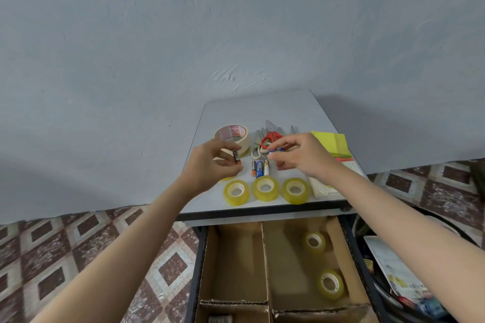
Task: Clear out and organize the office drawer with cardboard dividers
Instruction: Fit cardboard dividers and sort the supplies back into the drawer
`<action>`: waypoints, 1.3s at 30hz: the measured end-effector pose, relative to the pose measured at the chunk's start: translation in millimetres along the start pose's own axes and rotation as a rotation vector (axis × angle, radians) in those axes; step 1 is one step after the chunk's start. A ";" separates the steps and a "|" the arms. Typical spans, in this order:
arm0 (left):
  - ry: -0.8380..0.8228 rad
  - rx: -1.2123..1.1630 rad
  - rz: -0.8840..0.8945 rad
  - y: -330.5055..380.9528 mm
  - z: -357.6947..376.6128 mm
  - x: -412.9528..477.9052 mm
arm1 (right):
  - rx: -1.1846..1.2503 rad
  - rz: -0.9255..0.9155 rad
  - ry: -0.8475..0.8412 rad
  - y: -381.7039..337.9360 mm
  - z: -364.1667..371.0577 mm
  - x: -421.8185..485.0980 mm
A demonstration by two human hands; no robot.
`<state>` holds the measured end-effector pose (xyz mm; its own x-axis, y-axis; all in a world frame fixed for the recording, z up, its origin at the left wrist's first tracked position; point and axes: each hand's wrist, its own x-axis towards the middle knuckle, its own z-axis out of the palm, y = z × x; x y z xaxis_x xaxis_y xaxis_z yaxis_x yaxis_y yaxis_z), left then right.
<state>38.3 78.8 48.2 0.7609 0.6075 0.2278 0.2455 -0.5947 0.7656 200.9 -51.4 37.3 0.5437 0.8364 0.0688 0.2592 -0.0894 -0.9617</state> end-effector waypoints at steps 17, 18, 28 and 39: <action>-0.026 -0.751 -0.643 -49.9 51.2 -209.7 | 0.160 0.347 -0.146 65.4 62.7 -145.2; -0.043 -0.687 -0.638 -54.4 52.8 -213.4 | 0.144 0.353 -0.156 70.9 65.3 -147.1; -0.467 0.235 -0.309 -109.5 93.8 -210.3 | 0.116 0.491 -0.107 102.6 84.6 -136.5; -0.685 0.487 -0.175 -127.9 116.5 -194.1 | 0.158 0.540 -0.131 125.9 88.0 -136.0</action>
<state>-70.9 -24.4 -164.1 0.8442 0.3532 -0.4032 0.5047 -0.7771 0.3760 89.4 -128.9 -116.5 0.4599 0.7556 -0.4664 -0.1551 -0.4488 -0.8801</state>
